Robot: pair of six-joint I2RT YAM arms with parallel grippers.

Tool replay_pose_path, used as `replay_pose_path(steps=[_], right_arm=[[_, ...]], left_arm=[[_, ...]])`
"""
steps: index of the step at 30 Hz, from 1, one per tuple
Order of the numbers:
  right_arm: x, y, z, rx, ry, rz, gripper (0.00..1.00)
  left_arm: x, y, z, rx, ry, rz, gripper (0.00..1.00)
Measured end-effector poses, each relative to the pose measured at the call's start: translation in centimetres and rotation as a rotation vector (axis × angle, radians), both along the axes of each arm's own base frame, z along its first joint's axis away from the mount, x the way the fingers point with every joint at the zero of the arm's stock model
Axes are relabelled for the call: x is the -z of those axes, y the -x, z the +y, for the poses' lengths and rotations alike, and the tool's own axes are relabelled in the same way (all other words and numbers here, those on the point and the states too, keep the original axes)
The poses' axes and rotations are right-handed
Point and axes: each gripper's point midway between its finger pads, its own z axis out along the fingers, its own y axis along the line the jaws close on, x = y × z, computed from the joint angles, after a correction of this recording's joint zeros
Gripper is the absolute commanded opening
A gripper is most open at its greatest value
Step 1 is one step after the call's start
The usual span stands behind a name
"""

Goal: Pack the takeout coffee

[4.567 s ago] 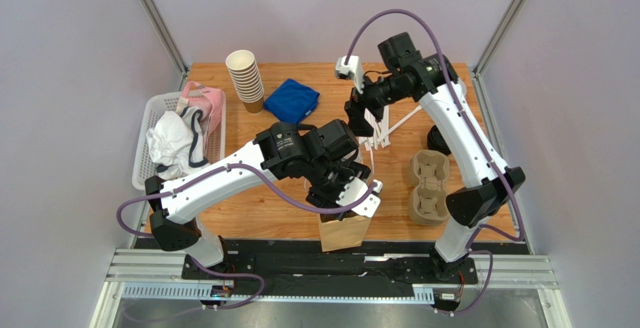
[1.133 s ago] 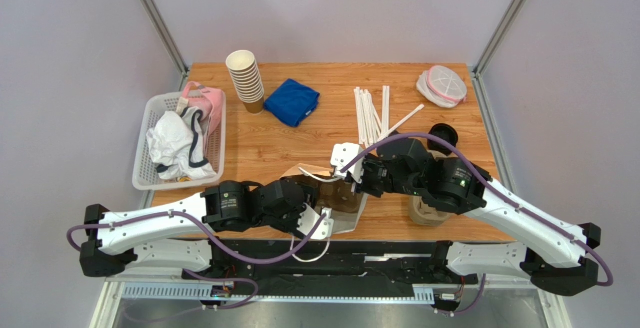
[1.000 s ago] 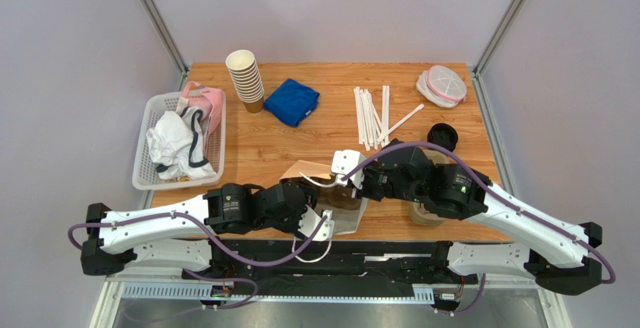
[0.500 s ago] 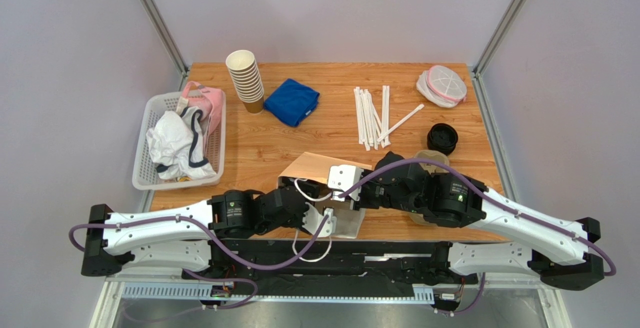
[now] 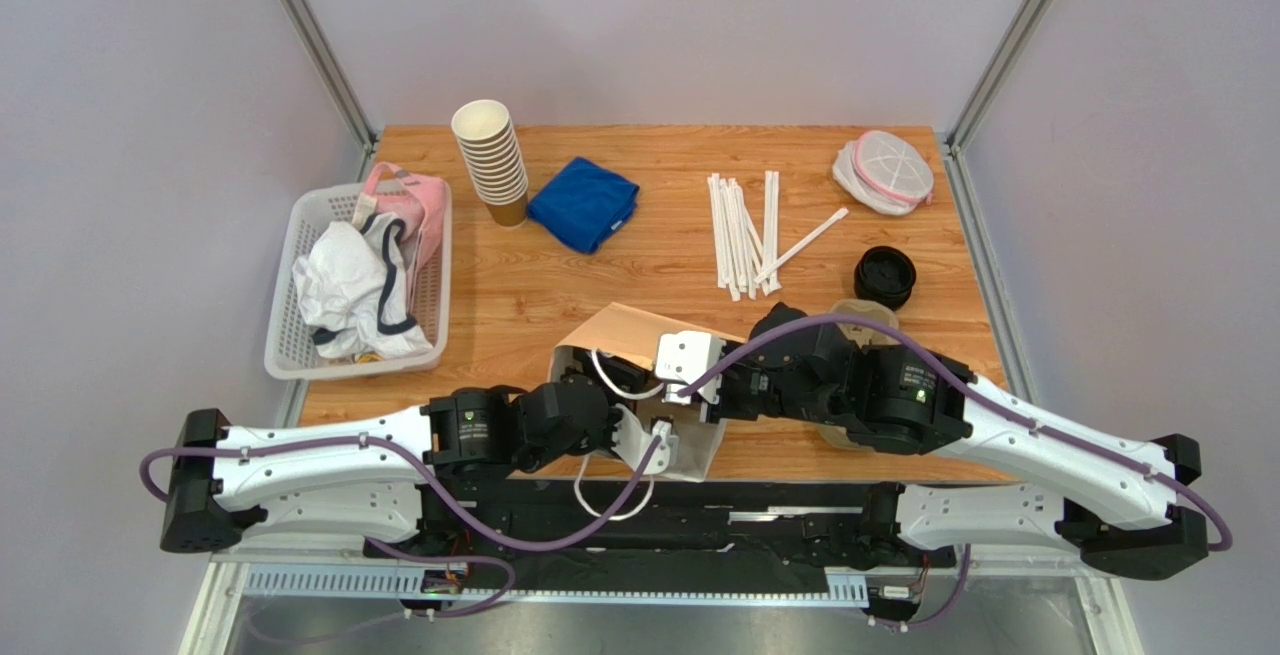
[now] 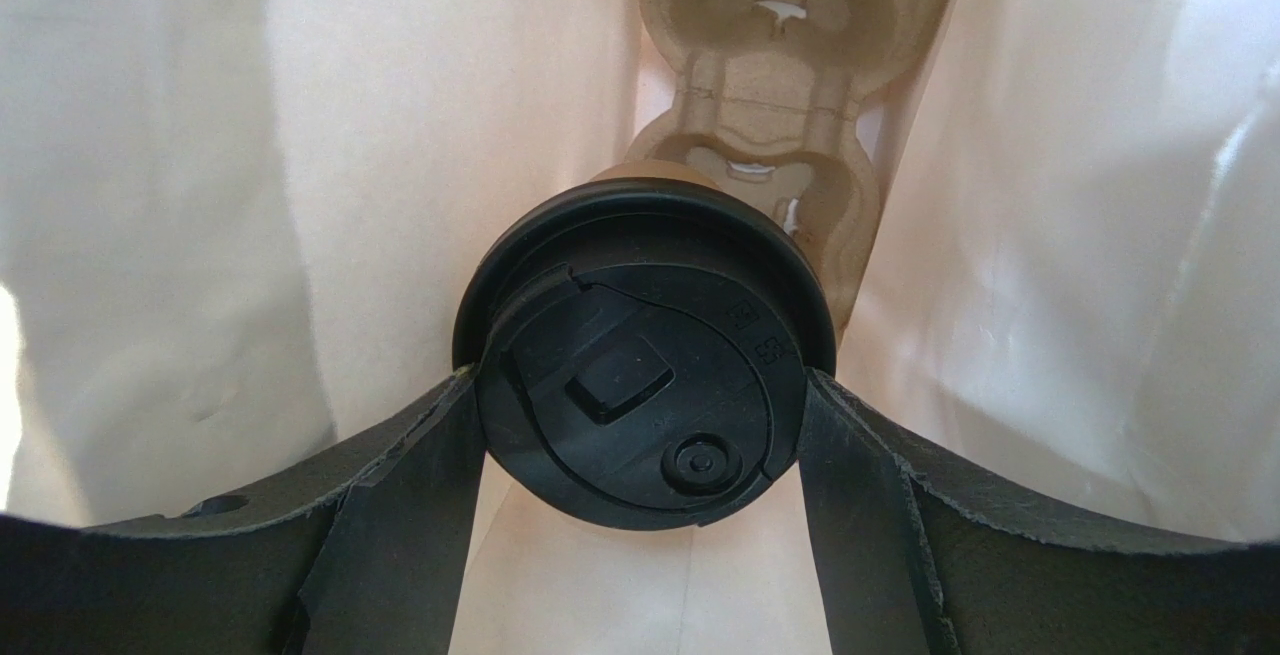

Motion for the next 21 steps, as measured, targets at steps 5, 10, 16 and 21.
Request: replay_pose_path(steps=[5, 10, 16, 21], right_arm=[[-0.1, 0.5, 0.1, -0.021, -0.012, 0.018, 0.00], [-0.4, 0.9, 0.1, -0.033, -0.031, 0.030, 0.00], [-0.5, 1.2, 0.1, -0.034, -0.044, 0.047, 0.00], [-0.6, 1.7, 0.3, -0.060, -0.049, 0.063, 0.00]], left_arm=[[1.3, 0.3, 0.3, 0.010, -0.028, 0.015, 0.25], [2.1, 1.2, 0.3, 0.061, -0.036, 0.057, 0.25], [2.1, 1.5, 0.3, 0.082, -0.044, 0.061, 0.25], [2.9, 1.1, 0.5, 0.061, -0.077, 0.064, 0.24]])
